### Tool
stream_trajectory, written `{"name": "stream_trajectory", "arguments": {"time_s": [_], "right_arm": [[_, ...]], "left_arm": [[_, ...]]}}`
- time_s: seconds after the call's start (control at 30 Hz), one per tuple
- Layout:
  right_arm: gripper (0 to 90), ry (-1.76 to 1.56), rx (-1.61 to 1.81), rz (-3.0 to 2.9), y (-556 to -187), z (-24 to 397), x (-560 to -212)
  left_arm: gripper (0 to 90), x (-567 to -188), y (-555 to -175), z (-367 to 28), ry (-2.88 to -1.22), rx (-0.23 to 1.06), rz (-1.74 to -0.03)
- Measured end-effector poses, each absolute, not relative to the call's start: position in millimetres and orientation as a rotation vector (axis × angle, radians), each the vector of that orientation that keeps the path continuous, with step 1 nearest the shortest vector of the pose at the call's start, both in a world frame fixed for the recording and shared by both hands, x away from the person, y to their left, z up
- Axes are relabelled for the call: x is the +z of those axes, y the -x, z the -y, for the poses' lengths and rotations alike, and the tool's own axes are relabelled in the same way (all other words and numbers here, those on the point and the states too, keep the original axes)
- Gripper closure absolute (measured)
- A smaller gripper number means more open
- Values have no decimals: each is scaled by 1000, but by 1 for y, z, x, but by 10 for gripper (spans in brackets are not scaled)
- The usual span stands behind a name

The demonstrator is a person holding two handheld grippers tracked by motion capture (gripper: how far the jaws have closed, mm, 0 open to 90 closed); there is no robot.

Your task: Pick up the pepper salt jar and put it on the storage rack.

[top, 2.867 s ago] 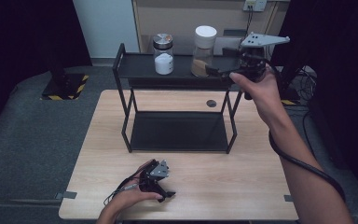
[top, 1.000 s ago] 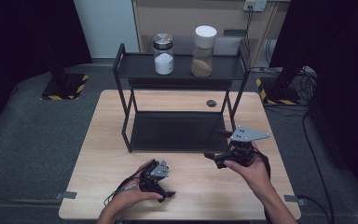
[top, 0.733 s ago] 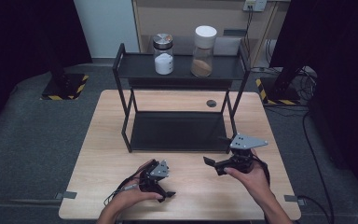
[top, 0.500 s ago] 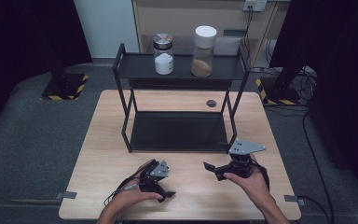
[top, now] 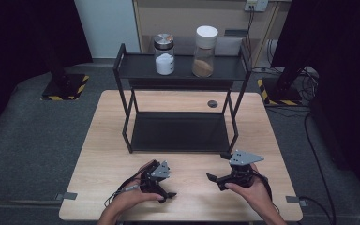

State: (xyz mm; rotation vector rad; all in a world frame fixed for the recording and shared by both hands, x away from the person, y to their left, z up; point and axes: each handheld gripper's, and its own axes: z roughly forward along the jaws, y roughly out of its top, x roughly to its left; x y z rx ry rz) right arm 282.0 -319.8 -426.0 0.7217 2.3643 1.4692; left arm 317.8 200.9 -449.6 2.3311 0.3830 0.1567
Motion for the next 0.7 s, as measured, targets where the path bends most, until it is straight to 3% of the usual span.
{"name": "stream_trajectory", "arguments": {"time_s": [0.7], "right_arm": [[50, -784, 1285, -2489, -291, 313, -453]], "left_arm": [[0, -449, -318, -201, -2333, 157, -382]]}}
